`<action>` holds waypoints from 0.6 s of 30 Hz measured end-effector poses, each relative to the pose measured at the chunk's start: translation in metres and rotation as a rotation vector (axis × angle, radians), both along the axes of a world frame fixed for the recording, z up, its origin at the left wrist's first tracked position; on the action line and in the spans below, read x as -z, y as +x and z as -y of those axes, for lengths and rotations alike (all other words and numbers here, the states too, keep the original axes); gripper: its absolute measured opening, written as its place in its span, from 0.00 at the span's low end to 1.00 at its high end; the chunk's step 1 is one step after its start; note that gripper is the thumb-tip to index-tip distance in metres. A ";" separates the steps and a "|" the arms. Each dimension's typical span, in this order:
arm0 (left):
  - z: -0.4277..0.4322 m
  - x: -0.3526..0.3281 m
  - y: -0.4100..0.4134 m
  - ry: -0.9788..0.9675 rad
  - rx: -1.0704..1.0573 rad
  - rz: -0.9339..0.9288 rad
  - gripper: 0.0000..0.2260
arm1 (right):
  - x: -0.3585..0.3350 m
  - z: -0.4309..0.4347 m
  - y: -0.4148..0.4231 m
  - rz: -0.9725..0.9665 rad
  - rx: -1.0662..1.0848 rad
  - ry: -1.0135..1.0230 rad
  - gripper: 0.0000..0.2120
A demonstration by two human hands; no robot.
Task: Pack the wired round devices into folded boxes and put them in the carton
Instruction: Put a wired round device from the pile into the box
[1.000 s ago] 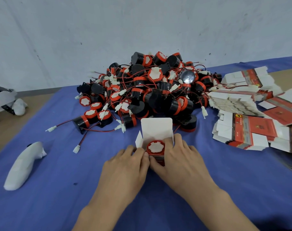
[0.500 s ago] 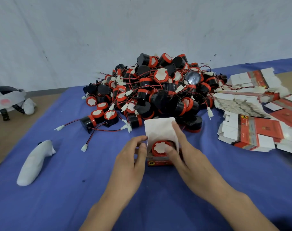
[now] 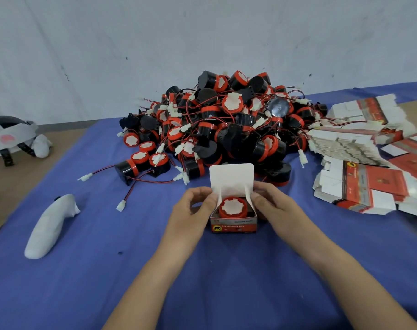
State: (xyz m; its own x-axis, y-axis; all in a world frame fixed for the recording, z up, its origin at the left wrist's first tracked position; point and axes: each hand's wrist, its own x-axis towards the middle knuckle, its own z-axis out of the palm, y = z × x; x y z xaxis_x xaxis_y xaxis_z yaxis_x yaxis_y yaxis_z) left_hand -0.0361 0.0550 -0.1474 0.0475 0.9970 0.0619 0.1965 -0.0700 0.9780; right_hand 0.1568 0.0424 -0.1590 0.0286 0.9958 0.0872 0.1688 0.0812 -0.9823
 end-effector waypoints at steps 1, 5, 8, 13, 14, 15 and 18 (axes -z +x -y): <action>-0.001 0.000 0.001 -0.002 0.013 -0.008 0.05 | 0.001 -0.001 0.000 0.005 0.000 0.002 0.11; -0.002 0.002 0.006 -0.012 0.069 -0.060 0.09 | 0.003 -0.003 -0.003 0.015 -0.015 0.010 0.14; -0.003 0.003 0.010 -0.021 0.063 -0.053 0.08 | 0.003 -0.004 -0.004 0.010 -0.015 0.006 0.14; -0.006 0.005 0.009 -0.021 0.109 -0.001 0.10 | 0.001 -0.001 -0.002 0.028 -0.013 0.022 0.11; -0.006 0.005 0.009 0.000 0.114 0.001 0.10 | 0.001 0.000 -0.002 0.044 -0.005 0.028 0.10; -0.006 0.006 0.009 0.023 0.115 -0.007 0.11 | 0.003 0.000 -0.001 0.064 0.003 0.034 0.09; -0.004 0.006 0.010 0.056 0.108 -0.023 0.14 | 0.006 0.001 -0.001 0.112 0.003 0.029 0.10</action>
